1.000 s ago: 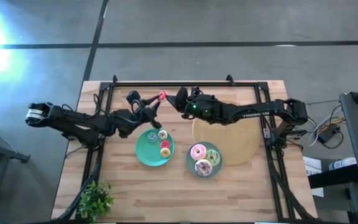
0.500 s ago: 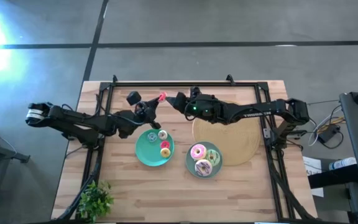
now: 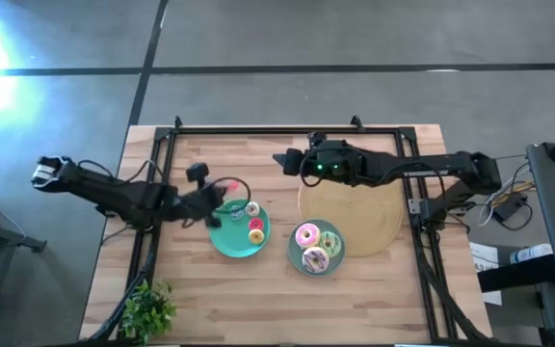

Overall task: Pick & Place donuts
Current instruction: Put the small orange donut on the green plate

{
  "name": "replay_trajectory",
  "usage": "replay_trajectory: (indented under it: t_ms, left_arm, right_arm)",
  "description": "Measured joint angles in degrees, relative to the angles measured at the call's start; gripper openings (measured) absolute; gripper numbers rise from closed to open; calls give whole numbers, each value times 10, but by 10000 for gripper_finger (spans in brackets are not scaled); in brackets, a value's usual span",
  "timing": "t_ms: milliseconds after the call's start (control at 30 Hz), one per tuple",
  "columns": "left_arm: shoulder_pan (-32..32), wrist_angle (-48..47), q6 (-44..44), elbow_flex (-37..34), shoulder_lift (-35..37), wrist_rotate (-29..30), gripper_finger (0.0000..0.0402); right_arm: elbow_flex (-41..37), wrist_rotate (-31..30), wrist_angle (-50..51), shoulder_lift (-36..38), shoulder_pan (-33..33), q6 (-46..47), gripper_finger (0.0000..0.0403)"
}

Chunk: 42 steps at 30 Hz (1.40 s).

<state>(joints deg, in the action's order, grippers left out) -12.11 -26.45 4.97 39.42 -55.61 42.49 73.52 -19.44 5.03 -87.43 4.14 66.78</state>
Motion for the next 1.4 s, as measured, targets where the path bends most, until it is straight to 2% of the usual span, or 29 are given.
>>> replay_trajectory:
  t_ms: [67, 133, 300, 500, 667, 833, 1067, 1233, 1400]
  left_arm:
    - [-24, -17, -52, -12, 2, -58, 0]
    - [-50, -16, -78, -28, -7, -85, 0]
    - [-87, -21, -112, -55, -60, -86, 0]
    - [-94, -33, -131, -60, -125, -90, 0]
    - [-94, -31, -133, -60, -166, -145, 0]
    - [-94, -32, -146, -60, -197, -118, 0]
    - [-94, -33, -171, -60, -211, -110, 0]
    - [-94, -33, -184, -60, -211, -157, 4]
    - [-94, -32, -226, -60, -210, -199, 41]
  right_arm:
    - [0, 0, 7, 5, 0, -8, 204]
    - [0, 0, 8, 6, 0, -13, 202]
    - [0, 0, 7, 0, 0, -15, 201]
    - [-2, 6, 8, -4, 0, -15, 201]
    - [-2, 13, 8, -4, 1, -17, 201]
    - [-2, 15, 8, -3, 0, -23, 201]
    - [-2, 19, 9, -3, 3, -29, 201]
    - [-2, 20, 17, -3, 4, -35, 201]
    - [-2, 22, 20, -3, 8, -38, 201]
